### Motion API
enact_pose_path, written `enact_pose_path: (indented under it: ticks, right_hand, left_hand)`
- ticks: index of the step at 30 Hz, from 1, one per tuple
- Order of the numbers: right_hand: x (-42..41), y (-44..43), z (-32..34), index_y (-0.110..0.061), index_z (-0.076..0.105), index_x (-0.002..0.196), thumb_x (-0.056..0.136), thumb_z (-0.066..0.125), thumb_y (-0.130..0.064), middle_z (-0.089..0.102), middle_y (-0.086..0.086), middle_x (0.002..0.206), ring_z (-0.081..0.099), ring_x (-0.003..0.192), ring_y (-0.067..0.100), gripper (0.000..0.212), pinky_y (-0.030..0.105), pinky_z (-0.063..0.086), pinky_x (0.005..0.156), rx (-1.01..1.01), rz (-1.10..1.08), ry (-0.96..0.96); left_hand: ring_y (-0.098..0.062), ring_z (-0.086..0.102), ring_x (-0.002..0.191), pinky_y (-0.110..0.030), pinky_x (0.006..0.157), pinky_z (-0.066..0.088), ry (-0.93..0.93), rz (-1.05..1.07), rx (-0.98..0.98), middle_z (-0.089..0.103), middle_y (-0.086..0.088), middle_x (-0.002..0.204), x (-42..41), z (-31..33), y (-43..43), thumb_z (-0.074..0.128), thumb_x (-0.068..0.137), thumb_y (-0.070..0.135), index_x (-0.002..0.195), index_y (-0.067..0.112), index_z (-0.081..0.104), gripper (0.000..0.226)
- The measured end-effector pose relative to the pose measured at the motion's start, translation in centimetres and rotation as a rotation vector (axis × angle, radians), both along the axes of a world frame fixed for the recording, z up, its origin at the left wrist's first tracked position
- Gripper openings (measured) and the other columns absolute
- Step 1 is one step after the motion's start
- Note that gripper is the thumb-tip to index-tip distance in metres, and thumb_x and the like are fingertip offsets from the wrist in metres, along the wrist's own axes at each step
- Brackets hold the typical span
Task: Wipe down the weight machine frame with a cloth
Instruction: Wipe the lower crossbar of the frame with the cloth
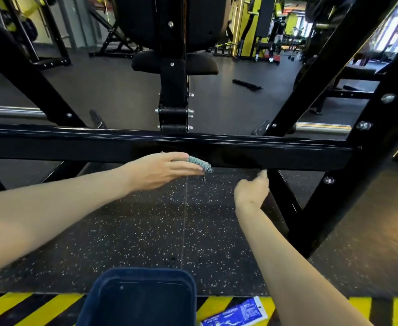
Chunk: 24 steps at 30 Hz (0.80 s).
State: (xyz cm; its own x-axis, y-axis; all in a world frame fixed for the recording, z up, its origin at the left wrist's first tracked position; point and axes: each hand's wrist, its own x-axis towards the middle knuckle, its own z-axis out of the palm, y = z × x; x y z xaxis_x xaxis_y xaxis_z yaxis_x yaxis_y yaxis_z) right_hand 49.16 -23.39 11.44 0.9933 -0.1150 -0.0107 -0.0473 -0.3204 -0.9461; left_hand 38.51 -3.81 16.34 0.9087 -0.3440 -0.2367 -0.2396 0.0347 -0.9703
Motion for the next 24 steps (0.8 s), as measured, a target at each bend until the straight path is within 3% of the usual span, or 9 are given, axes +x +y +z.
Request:
enact_pose_path:
  ticks: [4, 7, 10, 13, 16, 18, 21, 24]
  right_hand:
    - [0.8, -1.5, 0.5, -0.004, 0.045, 0.141, 0.092, 0.039, 0.006, 0.051, 0.013, 0.140, 0.050, 0.125, 0.028, 0.050, 0.027, 0.040, 0.096, 0.141, -0.035, 0.060]
    - [1.0, -2.6, 0.5, -0.012, 0.047, 0.141, 0.092, 0.040, 0.004, 0.052, 0.011, 0.138, 0.050, 0.125, 0.028, 0.052, 0.030, 0.041, 0.096, 0.139, -0.065, 0.055]
    - [0.6, -2.4, 0.0, -0.017, 0.045, 0.142, 0.095, 0.042, 0.001, 0.051, 0.012, 0.137, 0.052, 0.121, 0.028, 0.051, 0.034, 0.043, 0.096, 0.172, -0.097, 0.119]
    - [-0.2, -1.3, 0.3, -0.016, 0.044, 0.143, 0.097, 0.041, -0.001, 0.050, 0.017, 0.136, 0.056, 0.102, 0.025, 0.048, 0.035, 0.045, 0.088, 0.282, -0.066, 0.206]
    - [-0.8, -0.5, 1.4, -0.008, 0.041, 0.144, 0.096, 0.039, 0.003, 0.049, 0.015, 0.139, 0.052, 0.119, 0.027, 0.049, 0.030, 0.041, 0.095, 0.340, 0.015, 0.178]
    - [-1.1, -0.6, 2.0, -0.004, 0.041, 0.142, 0.096, 0.040, 0.003, 0.049, 0.014, 0.140, 0.048, 0.127, 0.028, 0.047, 0.028, 0.039, 0.097, 0.362, 0.017, 0.161]
    - [-1.1, -1.4, 2.2, -0.008, 0.046, 0.140, 0.096, 0.039, 0.003, 0.051, 0.012, 0.139, 0.050, 0.125, 0.027, 0.047, 0.030, 0.041, 0.099, 0.388, -0.001, 0.136]
    - [-0.7, -1.9, 1.9, -0.008, 0.050, 0.138, 0.095, 0.035, 0.004, 0.055, 0.011, 0.130, 0.054, 0.116, 0.023, 0.047, 0.026, 0.041, 0.092, 0.423, -0.001, 0.141]
  left_hand:
    - [-0.034, -0.016, 0.143, -0.052, 0.110, -0.011, 0.054, -0.003, 0.167, 0.012, -0.021, 0.156, 2.2, -0.4, -4.2, 0.037, 0.097, 0.019, 0.140, 0.002, 0.039, 0.046]
    - [-0.035, -0.015, 0.144, -0.049, 0.116, -0.009, 0.029, 0.064, 0.132, 0.009, -0.020, 0.157, 4.5, -1.3, -9.0, 0.035, 0.098, 0.021, 0.141, -0.009, 0.022, 0.054]
    - [-0.036, -0.017, 0.143, -0.054, 0.110, -0.016, -0.092, -0.023, 0.115, 0.011, -0.016, 0.158, 4.1, -2.1, -8.6, 0.044, 0.094, 0.029, 0.145, 0.005, 0.032, 0.058]
    - [-0.032, -0.014, 0.142, -0.052, 0.112, -0.008, -0.143, -0.053, 0.067, 0.012, -0.015, 0.158, 1.4, -1.5, -4.1, 0.047, 0.090, 0.021, 0.145, 0.008, 0.037, 0.057]
    - [-0.027, -0.009, 0.144, -0.048, 0.112, -0.003, -0.048, -0.014, 0.138, 0.011, -0.015, 0.158, 0.6, -1.1, -2.7, 0.030, 0.086, 0.005, 0.146, 0.006, 0.032, 0.061]
    - [-0.027, -0.007, 0.146, -0.048, 0.113, -0.003, -0.013, -0.037, 0.079, 0.012, -0.013, 0.158, 2.8, -1.4, -5.4, 0.035, 0.092, 0.010, 0.147, 0.006, 0.032, 0.055]
    - [-0.027, -0.006, 0.147, -0.048, 0.111, -0.006, -0.006, -0.025, -0.079, 0.016, -0.010, 0.159, 5.3, -1.8, -9.6, 0.043, 0.096, 0.022, 0.146, 0.007, 0.034, 0.053]
    - [-0.031, -0.008, 0.146, -0.052, 0.110, -0.008, -0.100, -0.022, -0.070, 0.012, -0.014, 0.159, 3.2, -1.7, -7.8, 0.043, 0.095, 0.023, 0.147, 0.005, 0.031, 0.056]
